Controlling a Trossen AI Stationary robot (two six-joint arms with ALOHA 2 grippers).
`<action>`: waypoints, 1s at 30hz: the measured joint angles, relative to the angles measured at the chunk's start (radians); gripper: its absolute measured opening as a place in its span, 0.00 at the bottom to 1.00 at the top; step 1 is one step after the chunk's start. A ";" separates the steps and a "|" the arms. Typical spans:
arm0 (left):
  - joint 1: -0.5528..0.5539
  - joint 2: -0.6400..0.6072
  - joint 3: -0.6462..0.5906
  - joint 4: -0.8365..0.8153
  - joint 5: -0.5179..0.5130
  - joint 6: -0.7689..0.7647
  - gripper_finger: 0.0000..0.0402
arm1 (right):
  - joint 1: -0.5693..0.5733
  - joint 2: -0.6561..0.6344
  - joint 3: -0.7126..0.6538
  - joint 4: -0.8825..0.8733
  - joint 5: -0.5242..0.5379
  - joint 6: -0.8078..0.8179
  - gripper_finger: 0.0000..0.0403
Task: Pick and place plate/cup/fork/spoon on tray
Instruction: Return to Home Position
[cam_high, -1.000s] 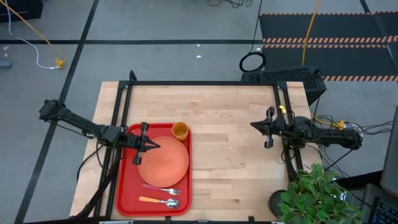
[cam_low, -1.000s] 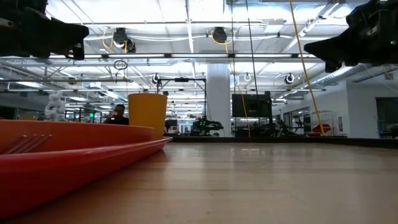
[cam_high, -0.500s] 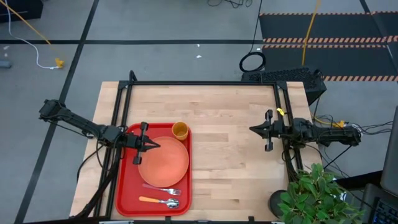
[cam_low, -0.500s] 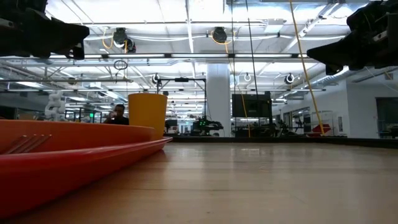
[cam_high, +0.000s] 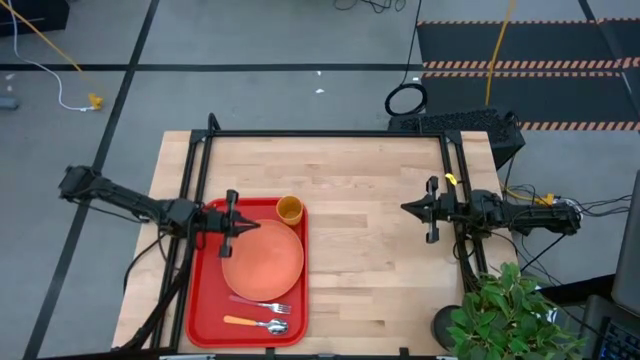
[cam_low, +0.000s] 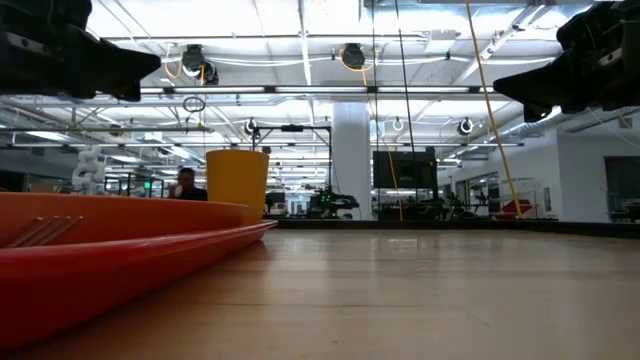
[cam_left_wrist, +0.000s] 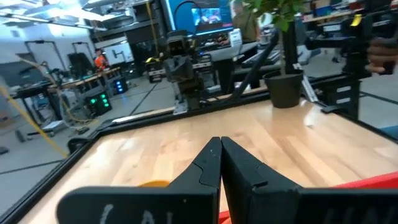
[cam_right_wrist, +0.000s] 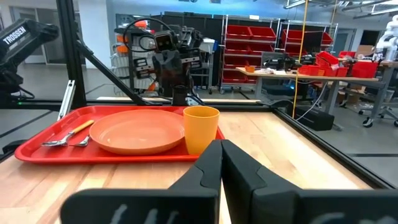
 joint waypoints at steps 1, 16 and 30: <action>0.010 0.000 0.000 0.000 0.003 -0.001 0.03 | 0.000 0.000 0.000 0.000 0.000 -0.001 0.00; 0.144 0.000 0.001 -0.046 0.080 -0.011 0.01 | 0.000 0.000 0.000 0.003 0.001 0.000 0.00; 0.242 -0.083 0.001 -0.107 0.154 -0.029 0.02 | 0.000 0.000 0.000 0.005 0.002 0.000 0.00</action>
